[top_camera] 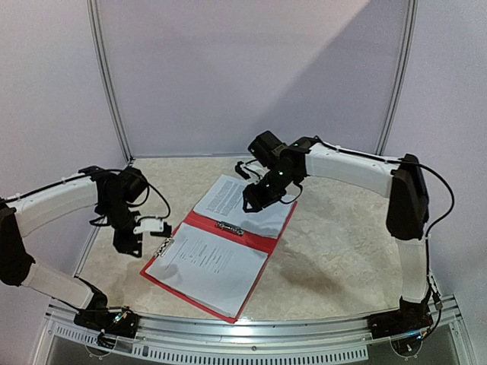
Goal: Put the files into the folder
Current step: Rotate the folder with some files at the center of the board.
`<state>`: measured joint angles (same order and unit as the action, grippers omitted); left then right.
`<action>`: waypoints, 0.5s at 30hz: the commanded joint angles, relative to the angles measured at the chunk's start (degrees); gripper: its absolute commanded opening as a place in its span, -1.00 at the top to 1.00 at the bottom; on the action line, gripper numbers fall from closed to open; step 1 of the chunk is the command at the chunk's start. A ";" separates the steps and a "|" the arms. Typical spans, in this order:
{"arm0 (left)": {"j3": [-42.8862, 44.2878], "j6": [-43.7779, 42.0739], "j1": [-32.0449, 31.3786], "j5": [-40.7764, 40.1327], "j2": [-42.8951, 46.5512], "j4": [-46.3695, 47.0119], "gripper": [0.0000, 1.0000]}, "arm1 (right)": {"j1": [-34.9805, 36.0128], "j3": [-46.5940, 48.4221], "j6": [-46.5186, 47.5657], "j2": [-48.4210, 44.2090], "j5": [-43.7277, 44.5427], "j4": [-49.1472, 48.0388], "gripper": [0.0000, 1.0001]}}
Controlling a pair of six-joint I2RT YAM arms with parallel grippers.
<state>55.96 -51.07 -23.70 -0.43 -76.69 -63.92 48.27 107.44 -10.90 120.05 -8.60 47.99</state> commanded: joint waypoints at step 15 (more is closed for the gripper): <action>-17.97 12.09 -11.80 -14.56 -5.55 21.62 -0.02 | 3.14 6.25 4.35 17.72 2.31 -4.67 0.09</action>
<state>36.86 -40.97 -33.89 -9.37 -78.50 -51.70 51.72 116.90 -4.71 137.10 -7.18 45.76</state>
